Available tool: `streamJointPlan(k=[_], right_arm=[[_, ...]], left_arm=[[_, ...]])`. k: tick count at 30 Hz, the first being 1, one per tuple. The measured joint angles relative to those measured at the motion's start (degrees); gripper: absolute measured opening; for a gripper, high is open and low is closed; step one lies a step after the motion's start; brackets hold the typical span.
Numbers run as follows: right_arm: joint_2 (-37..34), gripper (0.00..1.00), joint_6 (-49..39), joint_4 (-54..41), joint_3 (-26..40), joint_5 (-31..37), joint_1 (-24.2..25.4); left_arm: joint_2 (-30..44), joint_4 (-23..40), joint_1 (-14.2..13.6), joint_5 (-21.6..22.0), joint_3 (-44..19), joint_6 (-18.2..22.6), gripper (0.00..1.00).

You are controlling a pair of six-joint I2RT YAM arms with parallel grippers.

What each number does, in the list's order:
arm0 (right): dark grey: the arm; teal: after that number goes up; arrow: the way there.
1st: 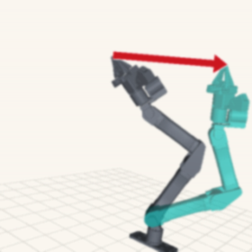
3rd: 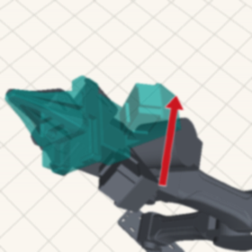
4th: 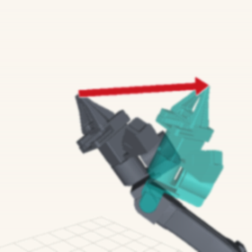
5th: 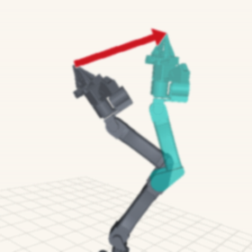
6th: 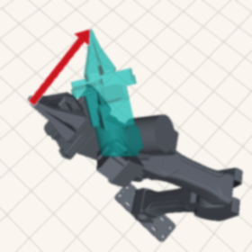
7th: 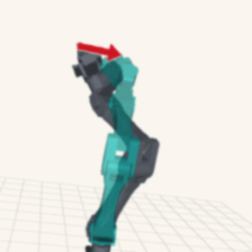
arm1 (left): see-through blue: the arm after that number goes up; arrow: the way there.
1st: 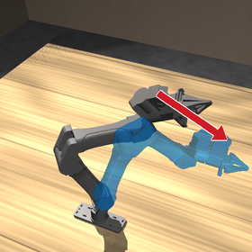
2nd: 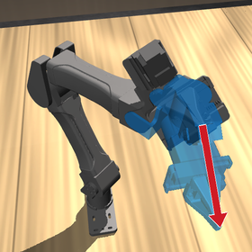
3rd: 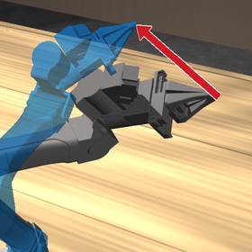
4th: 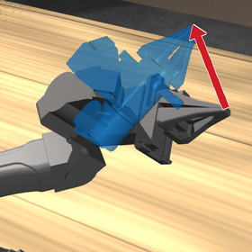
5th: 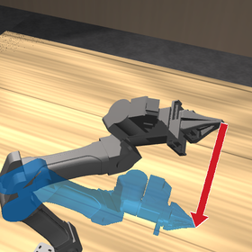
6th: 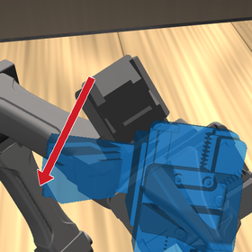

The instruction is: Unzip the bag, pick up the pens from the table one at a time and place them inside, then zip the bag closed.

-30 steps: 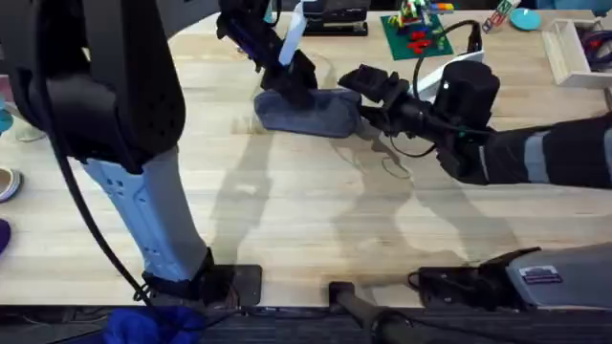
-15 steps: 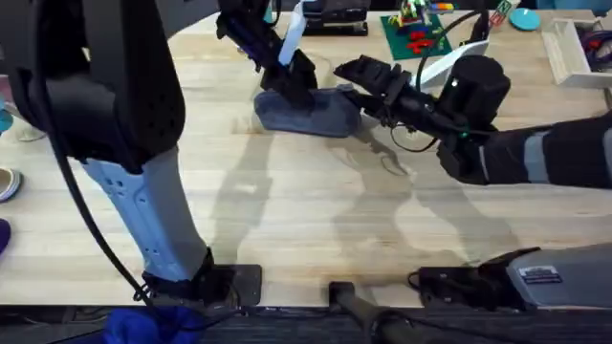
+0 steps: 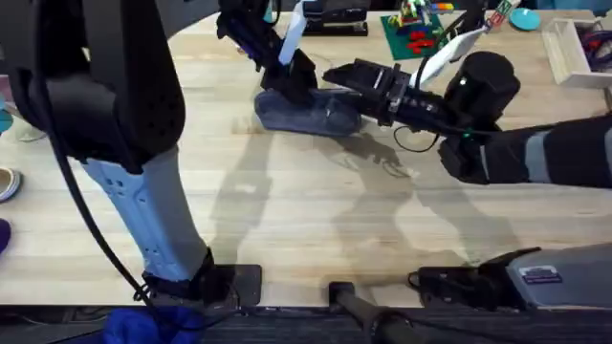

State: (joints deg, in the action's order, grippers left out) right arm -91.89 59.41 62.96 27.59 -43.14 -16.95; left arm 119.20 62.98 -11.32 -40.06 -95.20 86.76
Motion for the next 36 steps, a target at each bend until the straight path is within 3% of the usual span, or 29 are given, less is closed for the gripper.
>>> streamJointPlan(k=[10,15,20,27,36], right_arm=[[4.78,0.995,-6.6,-6.17,0.02,-0.79,0.0],[9.2,0.995,-12.11,-19.04,1.44,0.31,-0.32],[14.93,0.995,-20.57,-39.07,6.72,4.37,-2.57],[23.21,0.995,-29.84,-60.71,15.96,16.28,-6.64],[25.7,0.995,-32.87,-75.52,23.7,42.66,-17.57]], left_arm=[[0.0,0.0,-0.01,-0.01,0.0,0.0,0.041],[0.0,0.0,-0.01,-0.01,0.0,-0.02,0.041],[0.0,-0.02,-0.01,-0.01,0.0,-0.45,0.042],[0.0,-0.19,-0.01,-0.01,0.0,-0.68,0.042],[0.0,-0.28,-0.01,-0.01,0.0,-0.7,0.042]])
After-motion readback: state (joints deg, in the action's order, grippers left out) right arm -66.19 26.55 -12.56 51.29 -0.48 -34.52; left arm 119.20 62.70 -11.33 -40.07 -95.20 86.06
